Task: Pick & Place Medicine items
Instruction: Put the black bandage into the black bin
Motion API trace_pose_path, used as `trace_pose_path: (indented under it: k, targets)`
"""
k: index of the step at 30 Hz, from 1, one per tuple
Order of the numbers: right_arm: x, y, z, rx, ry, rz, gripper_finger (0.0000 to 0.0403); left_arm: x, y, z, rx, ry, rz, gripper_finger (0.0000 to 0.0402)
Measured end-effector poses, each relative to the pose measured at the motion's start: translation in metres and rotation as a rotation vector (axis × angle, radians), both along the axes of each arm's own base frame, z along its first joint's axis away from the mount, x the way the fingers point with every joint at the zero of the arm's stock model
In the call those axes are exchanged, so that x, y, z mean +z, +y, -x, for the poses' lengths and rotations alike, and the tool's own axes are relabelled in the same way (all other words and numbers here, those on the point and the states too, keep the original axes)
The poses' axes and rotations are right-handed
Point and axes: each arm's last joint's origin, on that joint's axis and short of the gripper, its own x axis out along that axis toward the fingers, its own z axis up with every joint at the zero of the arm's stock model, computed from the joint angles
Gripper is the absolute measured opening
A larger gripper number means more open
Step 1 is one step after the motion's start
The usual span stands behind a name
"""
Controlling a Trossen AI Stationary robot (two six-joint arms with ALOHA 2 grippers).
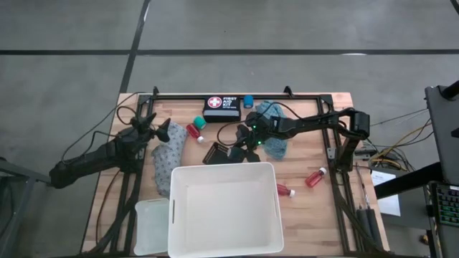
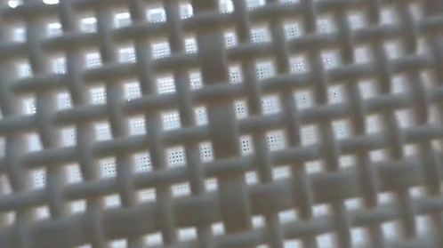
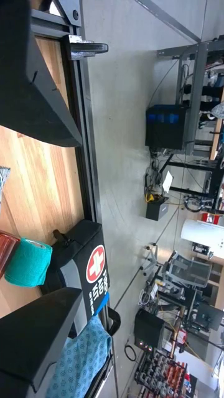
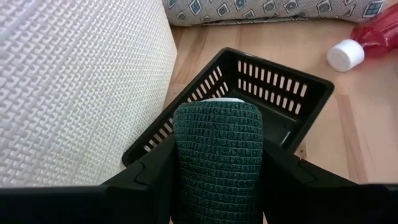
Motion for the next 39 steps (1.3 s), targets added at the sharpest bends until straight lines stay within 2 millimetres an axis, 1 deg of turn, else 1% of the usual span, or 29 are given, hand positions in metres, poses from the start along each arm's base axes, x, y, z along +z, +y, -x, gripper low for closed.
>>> trace_pose_path:
  k: [5, 11, 22, 25, 34, 39]
  targets:
    - [0.002, -0.002, -0.002, -0.04, -0.025, 0.032, 0.0171, 0.0, 0.0, 0.0, 0.0, 0.0, 0.0, 0.0393]
    - [0.004, -0.003, -0.005, -0.041, -0.07, 0.043, 0.0171, 0.0, 0.0, 0.0, 0.0, 0.0, 0.0, 0.0393]
    - [-0.014, -0.002, -0.013, -0.036, -0.068, 0.037, 0.0171, 0.0, 0.0, 0.0, 0.0, 0.001, 0.0, 0.0393]
    - [-0.014, -0.001, -0.015, -0.031, -0.093, 0.042, 0.0171, 0.0, 0.0, 0.0, 0.0, 0.001, 0.0, 0.0393]
    - [-0.014, 0.004, -0.017, -0.063, -0.072, -0.005, 0.0171, 0.0, 0.0, 0.0, 0.0, 0.0, 0.0, 0.0393]
    - [-0.014, 0.006, -0.019, -0.072, -0.088, 0.042, 0.0171, 0.0, 0.0, 0.0, 0.0, 0.0, 0.0, 0.0393]
